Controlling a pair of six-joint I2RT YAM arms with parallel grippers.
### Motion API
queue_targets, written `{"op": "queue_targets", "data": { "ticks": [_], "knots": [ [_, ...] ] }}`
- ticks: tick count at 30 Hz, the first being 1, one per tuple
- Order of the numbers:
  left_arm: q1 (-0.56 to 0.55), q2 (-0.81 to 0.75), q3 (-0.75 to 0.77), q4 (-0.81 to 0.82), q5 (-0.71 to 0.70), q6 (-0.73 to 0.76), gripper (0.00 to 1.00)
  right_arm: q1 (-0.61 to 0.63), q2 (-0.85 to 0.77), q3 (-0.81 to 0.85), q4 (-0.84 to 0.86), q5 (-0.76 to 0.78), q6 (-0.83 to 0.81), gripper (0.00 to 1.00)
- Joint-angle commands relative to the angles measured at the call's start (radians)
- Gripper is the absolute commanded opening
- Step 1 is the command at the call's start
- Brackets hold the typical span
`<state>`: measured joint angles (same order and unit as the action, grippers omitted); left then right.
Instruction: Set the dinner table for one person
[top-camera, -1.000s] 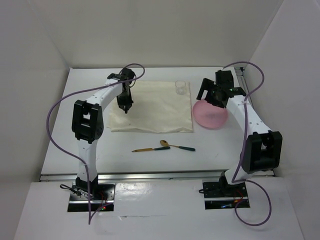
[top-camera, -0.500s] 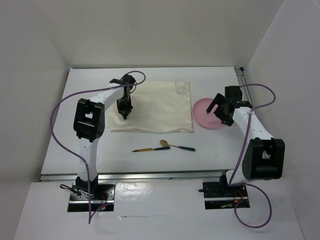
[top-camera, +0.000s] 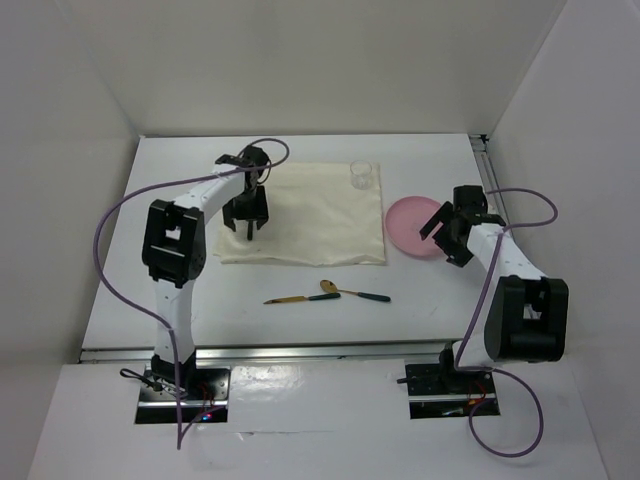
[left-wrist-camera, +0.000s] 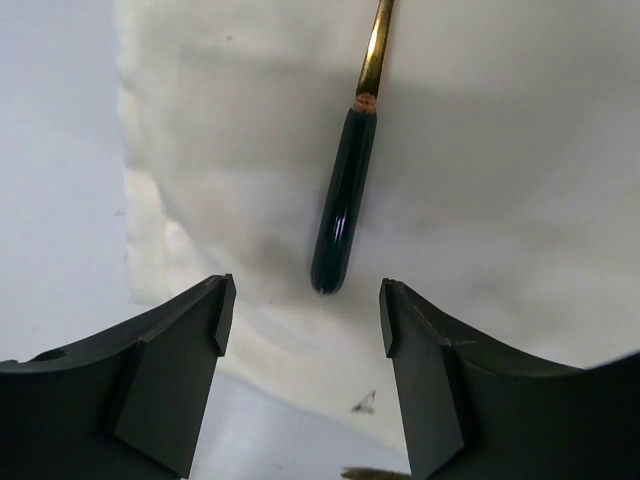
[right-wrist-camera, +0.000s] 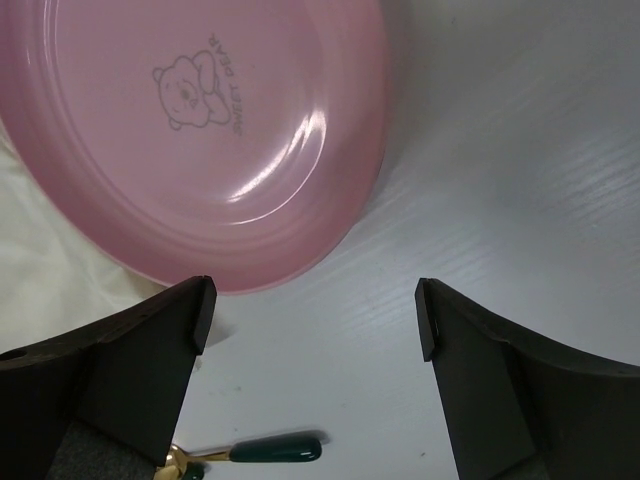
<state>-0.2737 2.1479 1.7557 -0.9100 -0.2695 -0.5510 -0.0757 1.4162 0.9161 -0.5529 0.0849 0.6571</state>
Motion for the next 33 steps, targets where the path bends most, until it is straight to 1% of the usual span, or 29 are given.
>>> {"op": "queue_targets", "data": {
  "ticks": [1, 3, 7, 11, 14, 18, 19, 21, 22, 23, 25, 26, 29, 31, 33],
  "knots": [
    [0.002, -0.146, 0.031, -0.058, -0.033, -0.003, 0.77, -0.007, 0.019, -0.016, 0.091, 0.001, 0.015, 0.94],
    [0.002, -0.209, 0.042, -0.070, -0.033, -0.003, 0.77, -0.007, 0.046, -0.016, 0.133, -0.013, 0.015, 0.90],
    [0.002, -0.307, 0.042, -0.070, -0.022, -0.003, 0.77, -0.018, 0.087, -0.037, 0.218, -0.050, 0.025, 0.88],
    [0.002, -0.382, 0.031, -0.060, 0.030, -0.003, 0.77, -0.018, 0.162, -0.016, 0.219, -0.040, 0.035, 0.83],
    [0.002, -0.419, 0.002, -0.047, 0.055, -0.003, 0.77, -0.018, 0.188, -0.016, 0.219, -0.040, 0.044, 0.82],
    [0.002, -0.453, -0.007, -0.036, 0.064, -0.003, 0.76, -0.018, 0.207, -0.025, 0.242, -0.040, 0.064, 0.69],
    [0.002, -0.453, -0.007, -0.036, 0.064, -0.003, 0.76, -0.018, 0.207, -0.025, 0.242, -0.028, 0.064, 0.56],
    [0.002, -0.453, 0.002, -0.036, 0.064, -0.003, 0.76, -0.018, 0.207, -0.025, 0.216, 0.005, 0.087, 0.40],
    [0.002, -0.453, 0.011, -0.036, 0.064, -0.003, 0.76, -0.018, 0.182, -0.014, 0.196, 0.021, 0.087, 0.25],
    [0.002, -0.462, 0.011, -0.046, 0.087, -0.003, 0.76, -0.018, 0.165, -0.014, 0.180, 0.074, 0.098, 0.15],
    [0.002, -0.462, 0.039, -0.056, 0.110, 0.008, 0.75, -0.018, 0.089, -0.014, 0.171, 0.116, 0.110, 0.03],
    [0.002, -0.462, 0.039, -0.056, 0.110, 0.008, 0.75, -0.018, 0.061, -0.014, 0.156, 0.157, 0.110, 0.00],
    [-0.016, -0.471, 0.059, -0.066, 0.110, -0.003, 0.75, -0.018, -0.043, 0.022, 0.156, 0.168, 0.076, 0.00],
    [-0.016, -0.484, 0.059, -0.075, 0.121, -0.003, 0.75, -0.018, -0.097, 0.046, 0.166, 0.126, 0.021, 0.00],
    [-0.016, -0.494, 0.059, -0.075, 0.121, -0.012, 0.75, -0.006, -0.118, 0.087, 0.166, 0.098, 0.000, 0.00]
  ]
}}
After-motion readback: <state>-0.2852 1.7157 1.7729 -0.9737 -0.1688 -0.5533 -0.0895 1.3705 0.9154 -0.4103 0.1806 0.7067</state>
